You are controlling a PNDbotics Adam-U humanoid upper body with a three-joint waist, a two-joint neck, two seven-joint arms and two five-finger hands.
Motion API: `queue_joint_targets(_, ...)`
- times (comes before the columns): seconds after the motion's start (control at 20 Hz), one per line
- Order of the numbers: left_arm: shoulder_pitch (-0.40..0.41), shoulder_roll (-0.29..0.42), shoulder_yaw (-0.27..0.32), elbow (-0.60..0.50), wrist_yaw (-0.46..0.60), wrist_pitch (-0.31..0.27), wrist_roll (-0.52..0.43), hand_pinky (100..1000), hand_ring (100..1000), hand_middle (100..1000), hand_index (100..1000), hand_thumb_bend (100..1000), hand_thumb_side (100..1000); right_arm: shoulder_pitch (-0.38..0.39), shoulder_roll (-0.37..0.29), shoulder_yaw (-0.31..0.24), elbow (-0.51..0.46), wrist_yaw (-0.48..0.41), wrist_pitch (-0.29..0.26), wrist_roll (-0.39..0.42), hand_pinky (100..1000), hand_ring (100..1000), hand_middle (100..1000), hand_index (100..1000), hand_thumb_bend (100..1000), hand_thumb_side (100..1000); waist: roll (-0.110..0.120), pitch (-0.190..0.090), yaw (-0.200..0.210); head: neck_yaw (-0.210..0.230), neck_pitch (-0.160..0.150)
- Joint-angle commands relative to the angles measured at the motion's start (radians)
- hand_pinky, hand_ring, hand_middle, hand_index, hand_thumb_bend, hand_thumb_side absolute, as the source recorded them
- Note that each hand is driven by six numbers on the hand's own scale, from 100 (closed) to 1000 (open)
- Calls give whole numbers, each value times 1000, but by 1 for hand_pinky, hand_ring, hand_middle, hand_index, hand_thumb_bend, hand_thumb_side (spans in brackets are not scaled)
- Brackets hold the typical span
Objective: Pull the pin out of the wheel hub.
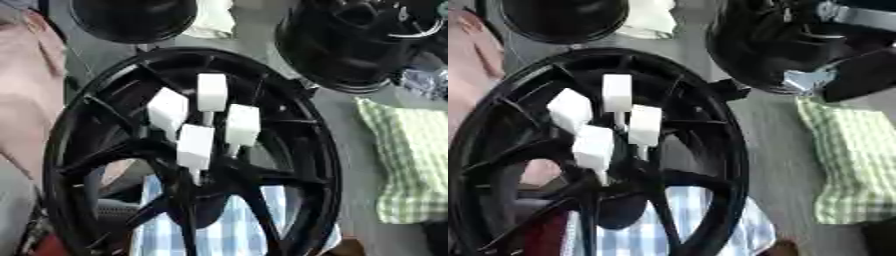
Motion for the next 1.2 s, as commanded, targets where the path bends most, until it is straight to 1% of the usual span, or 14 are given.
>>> queue_joint_targets(0.05,-10,44,13,-5,-10,-3,-6,850,817,780,848,536,676,-27,-7,-27,43,-16,9,-31,845,778,757,813,100,567,10,-16,-3,-18,-25)
queue_joint_targets(0.1,-7,44,15,-5,-12,-4,-5,849,817,780,848,536,675,-32,0,-39,58,-31,18,-53,843,767,750,805,100,610,12,-15,-3,-19,-24)
queue_joint_targets(0.15,-5,44,18,-4,-13,-5,-3,849,817,779,848,536,674,-37,6,-54,74,-50,28,-80,842,760,741,800,100,568,14,-13,-4,-16,-22)
queue_joint_targets(0.25,0,43,23,-3,-14,-8,3,849,816,777,847,537,673,-47,15,-75,92,-85,42,-123,843,757,741,799,100,583,18,-9,-4,-9,-17)
queue_joint_targets(0.35,3,43,25,-4,-15,-11,6,849,816,776,846,537,674,-54,19,-86,97,-104,47,-142,844,759,742,800,100,597,21,-5,-3,-7,-15)
queue_joint_targets(0.6,6,41,27,-6,-19,-15,9,849,813,773,843,536,672,-59,22,-88,84,-114,51,-147,843,759,743,800,100,616,24,2,3,5,-14)
queue_joint_targets(0.65,5,42,26,-6,-19,-16,8,849,813,772,843,539,668,-58,21,-85,80,-114,51,-144,844,763,745,803,100,603,24,3,4,7,-13)
queue_joint_targets(0.85,3,42,22,-8,-21,-16,2,848,811,769,840,537,673,-57,19,-69,67,-104,50,-125,844,766,749,805,100,628,22,4,7,18,-9)
queue_joint_targets(0.95,2,43,20,-8,-22,-15,0,845,797,745,828,539,672,-57,19,-60,63,-101,50,-115,844,768,750,807,100,635,21,3,9,18,-10)
queue_joint_targets(1.0,1,45,20,-7,-24,-14,-2,841,778,710,816,541,668,-57,20,-57,62,-100,51,-111,844,767,750,806,100,638,21,1,10,18,-11)
queue_joint_targets(1.05,-3,49,17,-8,-37,-14,-12,843,775,704,817,547,654,-54,20,-56,65,-98,53,-112,843,766,748,805,100,645,22,0,10,17,-9)
queue_joint_targets(1.1,-8,56,13,-8,-65,-17,-37,840,789,727,830,559,631,-50,21,-58,69,-97,59,-118,843,763,745,803,100,646,22,-2,11,16,-7)
queue_joint_targets(1.15,-20,71,2,-13,-120,-28,-96,837,794,730,833,564,611,-42,24,-65,77,-98,69,-132,842,758,741,801,100,652,24,-3,10,12,-9)
queue_joint_targets(1.2,-39,86,-12,-13,-193,-46,-190,840,794,729,833,567,604,-30,28,-75,84,-105,83,-154,842,755,739,799,100,658,26,-6,11,6,-13)
